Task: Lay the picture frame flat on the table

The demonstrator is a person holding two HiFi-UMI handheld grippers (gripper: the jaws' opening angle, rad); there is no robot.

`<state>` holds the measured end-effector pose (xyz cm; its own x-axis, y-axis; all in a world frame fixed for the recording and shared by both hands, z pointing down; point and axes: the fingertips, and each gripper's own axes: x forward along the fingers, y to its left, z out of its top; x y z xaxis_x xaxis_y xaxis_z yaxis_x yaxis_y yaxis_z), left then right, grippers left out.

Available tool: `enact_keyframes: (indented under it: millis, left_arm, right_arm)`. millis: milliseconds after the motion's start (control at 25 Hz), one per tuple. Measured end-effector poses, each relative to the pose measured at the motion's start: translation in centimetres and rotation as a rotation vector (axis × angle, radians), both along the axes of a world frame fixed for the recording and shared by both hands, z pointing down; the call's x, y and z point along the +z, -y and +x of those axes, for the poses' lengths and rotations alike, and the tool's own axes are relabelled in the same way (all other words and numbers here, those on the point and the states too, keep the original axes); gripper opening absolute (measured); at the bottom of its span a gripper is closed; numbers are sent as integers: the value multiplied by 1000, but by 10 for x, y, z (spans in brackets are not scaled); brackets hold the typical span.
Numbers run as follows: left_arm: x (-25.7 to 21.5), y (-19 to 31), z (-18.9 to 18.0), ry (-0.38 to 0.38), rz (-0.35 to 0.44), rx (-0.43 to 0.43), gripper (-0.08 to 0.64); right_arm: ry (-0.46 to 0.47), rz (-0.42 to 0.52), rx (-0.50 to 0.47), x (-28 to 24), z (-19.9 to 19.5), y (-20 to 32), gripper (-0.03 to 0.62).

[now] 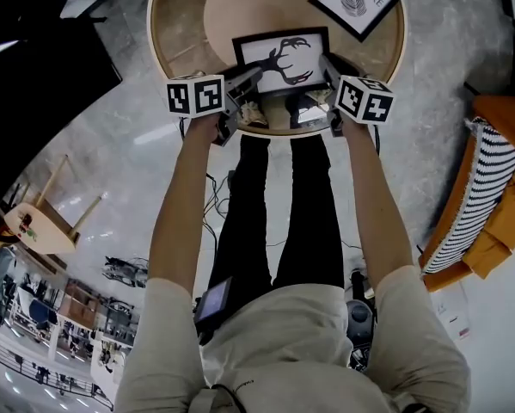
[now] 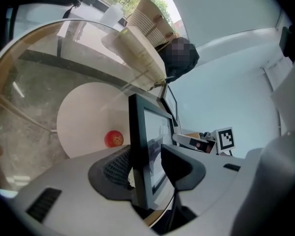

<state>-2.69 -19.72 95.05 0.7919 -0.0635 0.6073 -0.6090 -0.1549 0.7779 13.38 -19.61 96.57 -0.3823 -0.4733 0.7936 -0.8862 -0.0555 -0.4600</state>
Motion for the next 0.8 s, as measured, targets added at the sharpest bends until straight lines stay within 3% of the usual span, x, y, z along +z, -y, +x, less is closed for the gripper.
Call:
enact_keyframes:
  millis: [200,800]
  left_arm:
    - [2,0,-7,-3,2,2,187]
    - [8,-12,-20,80,54,57,187]
  right_arm:
    - [-24,-1,25,2,0,0,98]
    - [-62,2,48,4,0,-5,98]
